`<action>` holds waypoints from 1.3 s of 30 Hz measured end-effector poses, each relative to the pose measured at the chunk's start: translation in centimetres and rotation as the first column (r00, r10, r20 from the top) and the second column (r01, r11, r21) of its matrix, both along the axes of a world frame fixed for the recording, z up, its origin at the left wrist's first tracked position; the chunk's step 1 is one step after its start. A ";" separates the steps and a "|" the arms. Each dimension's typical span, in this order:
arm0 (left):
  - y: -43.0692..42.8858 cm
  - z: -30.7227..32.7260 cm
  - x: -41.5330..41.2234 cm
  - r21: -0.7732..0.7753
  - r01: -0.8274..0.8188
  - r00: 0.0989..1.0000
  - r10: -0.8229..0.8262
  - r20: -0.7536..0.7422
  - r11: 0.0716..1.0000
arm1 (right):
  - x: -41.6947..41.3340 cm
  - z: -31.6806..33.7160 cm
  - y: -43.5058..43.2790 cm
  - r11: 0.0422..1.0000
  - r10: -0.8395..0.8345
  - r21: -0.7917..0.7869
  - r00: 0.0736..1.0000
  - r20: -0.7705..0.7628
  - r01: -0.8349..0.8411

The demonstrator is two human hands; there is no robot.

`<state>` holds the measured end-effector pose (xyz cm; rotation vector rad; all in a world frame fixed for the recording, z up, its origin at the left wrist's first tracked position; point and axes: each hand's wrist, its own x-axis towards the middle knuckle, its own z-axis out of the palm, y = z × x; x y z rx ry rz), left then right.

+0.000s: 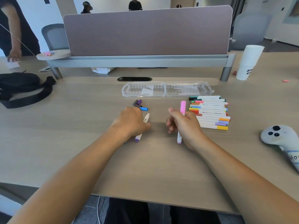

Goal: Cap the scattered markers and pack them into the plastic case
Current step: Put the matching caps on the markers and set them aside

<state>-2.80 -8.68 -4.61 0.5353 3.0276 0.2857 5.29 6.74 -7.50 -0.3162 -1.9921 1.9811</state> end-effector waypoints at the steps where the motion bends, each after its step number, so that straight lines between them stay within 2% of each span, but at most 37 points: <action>1: 0.3 0.1 0.1 0.128 -0.001 0.999 -0.004 0.033 0.992 | -0.1 0.0 0.0 1.000 0.000 -0.022 1.000 0.013 0.001; 4: 1.5 0.8 1.0 0.407 0.021 0.992 -0.071 0.108 0.913 | -0.4 0.0 -0.2 0.994 0.026 -0.103 0.998 0.057 -0.020; 6: 2.2 0.7 1.5 0.472 0.080 0.982 -0.150 0.113 0.878 | -0.6 -0.3 -0.1 0.995 0.040 -0.092 0.996 0.086 -0.032; 8: 2.6 0.6 1.7 0.485 0.147 0.967 -0.228 0.113 0.862 | -0.6 -0.5 0.1 1.000 0.027 -0.014 0.994 0.104 -0.025; 10: 2.6 0.6 1.5 0.463 0.217 0.938 -0.314 0.143 0.859 | -0.5 -0.4 0.3 0.999 0.007 0.032 0.994 0.111 -0.011; 12: 2.2 1.2 0.9 0.444 0.259 0.916 -0.364 0.170 0.858 | -0.5 -0.3 0.4 1.000 -0.009 -0.018 0.995 0.102 0.011; 15: 1.9 1.9 -2.3 0.380 0.261 0.964 -0.257 -0.060 0.888 | -0.5 0.0 0.4 0.986 -0.026 -0.163 0.997 0.068 0.037; 17: 2.0 1.7 -5.4 0.281 0.175 0.977 -0.131 -0.167 0.944 | -0.4 0.3 0.3 0.976 -0.022 -0.214 0.998 0.066 0.036; 20: 2.4 0.8 -9.3 0.109 0.050 0.989 -0.035 -0.142 0.993 | -0.2 0.4 0.3 0.975 -0.026 -0.218 0.997 0.077 0.042; 25: 3.6 -0.8 -12.2 -0.068 0.040 0.991 -0.048 -0.129 0.997 | -0.3 0.6 0.6 0.987 -0.032 -0.157 0.995 0.097 0.047; 29: 4.6 -0.6 -11.7 -0.107 0.056 0.988 -0.071 -0.139 0.993 | -0.2 0.8 0.8 0.991 -0.028 -0.128 0.994 0.102 0.041; 34: 5.0 -1.1 -12.3 -0.085 0.037 0.984 -0.051 -0.172 0.996 | -0.1 0.9 0.6 0.992 -0.019 -0.122 0.994 0.109 0.032; 39: 5.4 -0.5 -12.3 -0.157 0.047 0.985 -0.072 -0.157 0.986 | -0.2 1.0 0.6 0.996 -0.020 -0.081 0.994 0.111 0.030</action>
